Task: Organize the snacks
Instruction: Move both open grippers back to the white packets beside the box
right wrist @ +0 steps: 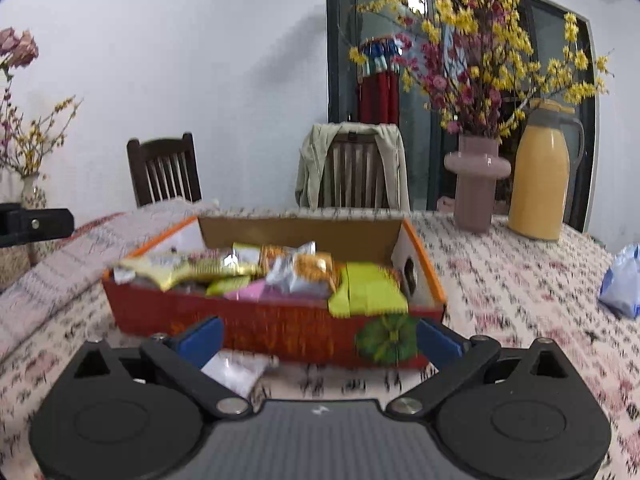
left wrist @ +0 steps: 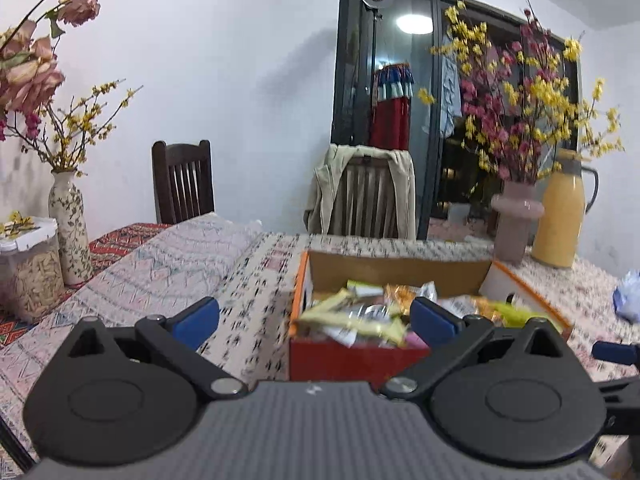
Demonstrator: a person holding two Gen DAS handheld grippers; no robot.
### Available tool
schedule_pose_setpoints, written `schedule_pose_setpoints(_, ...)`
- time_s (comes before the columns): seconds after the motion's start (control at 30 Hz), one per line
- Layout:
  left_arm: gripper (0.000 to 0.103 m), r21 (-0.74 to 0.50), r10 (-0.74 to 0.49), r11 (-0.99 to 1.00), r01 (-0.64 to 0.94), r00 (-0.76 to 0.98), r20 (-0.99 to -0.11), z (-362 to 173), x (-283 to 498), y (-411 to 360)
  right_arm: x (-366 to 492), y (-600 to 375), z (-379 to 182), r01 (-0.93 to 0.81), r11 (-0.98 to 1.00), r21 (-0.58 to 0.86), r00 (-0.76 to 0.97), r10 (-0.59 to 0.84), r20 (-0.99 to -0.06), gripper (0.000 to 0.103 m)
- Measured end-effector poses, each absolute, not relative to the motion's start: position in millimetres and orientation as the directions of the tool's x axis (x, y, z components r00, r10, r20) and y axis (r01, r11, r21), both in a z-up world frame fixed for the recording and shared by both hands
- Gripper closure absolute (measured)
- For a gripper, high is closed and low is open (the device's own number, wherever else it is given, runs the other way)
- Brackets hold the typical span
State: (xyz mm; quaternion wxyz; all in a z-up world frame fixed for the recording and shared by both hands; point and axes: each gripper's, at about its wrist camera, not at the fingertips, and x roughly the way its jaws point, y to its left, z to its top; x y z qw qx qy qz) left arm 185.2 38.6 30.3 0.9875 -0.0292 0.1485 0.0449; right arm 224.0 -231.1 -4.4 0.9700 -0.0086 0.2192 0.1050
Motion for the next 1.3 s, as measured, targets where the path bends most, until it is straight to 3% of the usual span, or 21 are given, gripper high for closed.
schedule_pose_setpoints(0.4, 0.0, -0.077, 0.105, 0.986, -0.148, 0.91, -0.401, -21, 205, 64, 236, -230, -43, -0.204, 0.978, 0.049, 0.837, 0.2, -0.51, 0.0)
schedule_pose_setpoints(0.9, 0.0, -0.064, 0.094, 0.989, -0.13, 0.91, -0.404, -23, 204, 61, 240, -231, -44, -0.227, 0.97, 0.086, 0.819, 0.238, -0.521, 0.0)
schedule_pose_setpoints(1.3, 0.0, -0.083, 0.089, 0.987, -0.138, 0.897, -0.432, -26, 207, 65, 242, -222, -44, -0.225, 0.974, 0.024, 0.808, 0.2, -0.554, 0.0)
